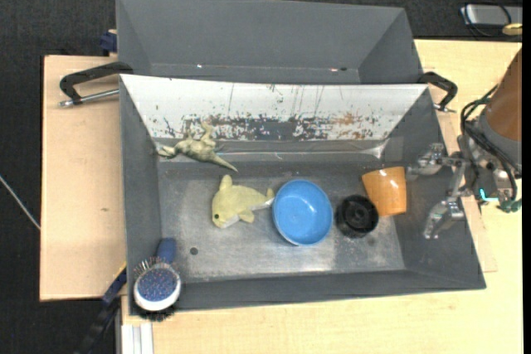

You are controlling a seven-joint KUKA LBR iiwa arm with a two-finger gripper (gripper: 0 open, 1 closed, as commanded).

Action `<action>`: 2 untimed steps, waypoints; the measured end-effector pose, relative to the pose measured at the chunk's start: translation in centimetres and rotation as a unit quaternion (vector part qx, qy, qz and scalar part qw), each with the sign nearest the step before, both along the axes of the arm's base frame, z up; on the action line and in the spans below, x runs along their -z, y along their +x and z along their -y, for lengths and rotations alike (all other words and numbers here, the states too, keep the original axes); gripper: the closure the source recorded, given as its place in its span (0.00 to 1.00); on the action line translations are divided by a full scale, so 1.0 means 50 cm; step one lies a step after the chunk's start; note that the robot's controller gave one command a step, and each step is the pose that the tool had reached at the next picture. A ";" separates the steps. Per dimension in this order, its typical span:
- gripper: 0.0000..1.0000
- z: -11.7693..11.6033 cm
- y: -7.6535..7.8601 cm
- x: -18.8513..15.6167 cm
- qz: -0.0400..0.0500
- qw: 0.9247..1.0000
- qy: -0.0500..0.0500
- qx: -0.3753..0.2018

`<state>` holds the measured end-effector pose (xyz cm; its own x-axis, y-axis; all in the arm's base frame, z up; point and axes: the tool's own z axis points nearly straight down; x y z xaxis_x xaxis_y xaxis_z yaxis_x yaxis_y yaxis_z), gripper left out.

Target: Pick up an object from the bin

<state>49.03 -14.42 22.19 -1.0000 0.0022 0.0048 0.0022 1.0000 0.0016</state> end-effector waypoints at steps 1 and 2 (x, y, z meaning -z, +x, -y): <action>0.00 -0.036 0.147 0.200 0.003 0.995 0.000 -0.103; 0.00 -0.077 0.200 0.273 0.003 0.989 -0.001 -0.151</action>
Offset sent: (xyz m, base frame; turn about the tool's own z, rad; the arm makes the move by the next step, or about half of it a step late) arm 0.0725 0.0162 -0.0975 -0.2064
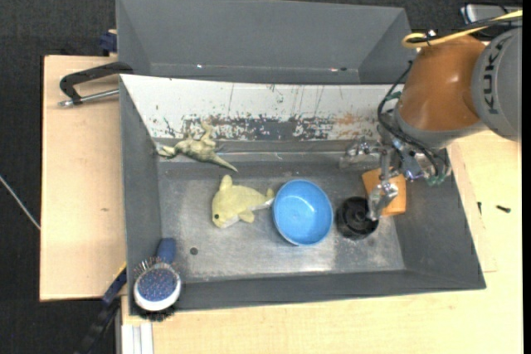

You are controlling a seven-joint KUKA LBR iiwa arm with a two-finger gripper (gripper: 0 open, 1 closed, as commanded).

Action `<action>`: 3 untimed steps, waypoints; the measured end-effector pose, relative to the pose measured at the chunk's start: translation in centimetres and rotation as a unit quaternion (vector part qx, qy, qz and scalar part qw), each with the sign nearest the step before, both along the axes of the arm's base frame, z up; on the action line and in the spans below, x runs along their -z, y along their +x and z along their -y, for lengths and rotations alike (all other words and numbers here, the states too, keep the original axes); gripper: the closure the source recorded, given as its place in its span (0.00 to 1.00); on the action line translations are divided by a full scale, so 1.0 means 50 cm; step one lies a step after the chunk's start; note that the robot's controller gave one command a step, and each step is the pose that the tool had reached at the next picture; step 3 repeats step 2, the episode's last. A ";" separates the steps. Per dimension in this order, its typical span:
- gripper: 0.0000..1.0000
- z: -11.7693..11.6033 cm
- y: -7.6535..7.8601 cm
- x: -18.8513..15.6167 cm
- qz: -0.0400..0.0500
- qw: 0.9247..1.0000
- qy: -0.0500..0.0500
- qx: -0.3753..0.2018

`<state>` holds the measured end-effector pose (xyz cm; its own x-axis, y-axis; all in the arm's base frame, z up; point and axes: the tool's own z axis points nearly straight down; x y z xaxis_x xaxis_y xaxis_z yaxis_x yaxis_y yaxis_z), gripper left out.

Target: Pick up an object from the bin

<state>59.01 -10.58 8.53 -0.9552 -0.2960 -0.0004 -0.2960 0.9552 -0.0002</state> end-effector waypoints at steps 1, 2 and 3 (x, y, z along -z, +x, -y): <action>1.00 0.002 0.003 -0.005 0.004 1.000 0.000 0.001; 1.00 -0.043 -0.014 -0.255 0.007 1.000 0.000 -0.019; 1.00 -0.043 -0.014 -0.255 0.007 1.000 0.000 -0.019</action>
Offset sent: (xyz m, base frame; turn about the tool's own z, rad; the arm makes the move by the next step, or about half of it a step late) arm 0.0000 0.0000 0.0000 0.0000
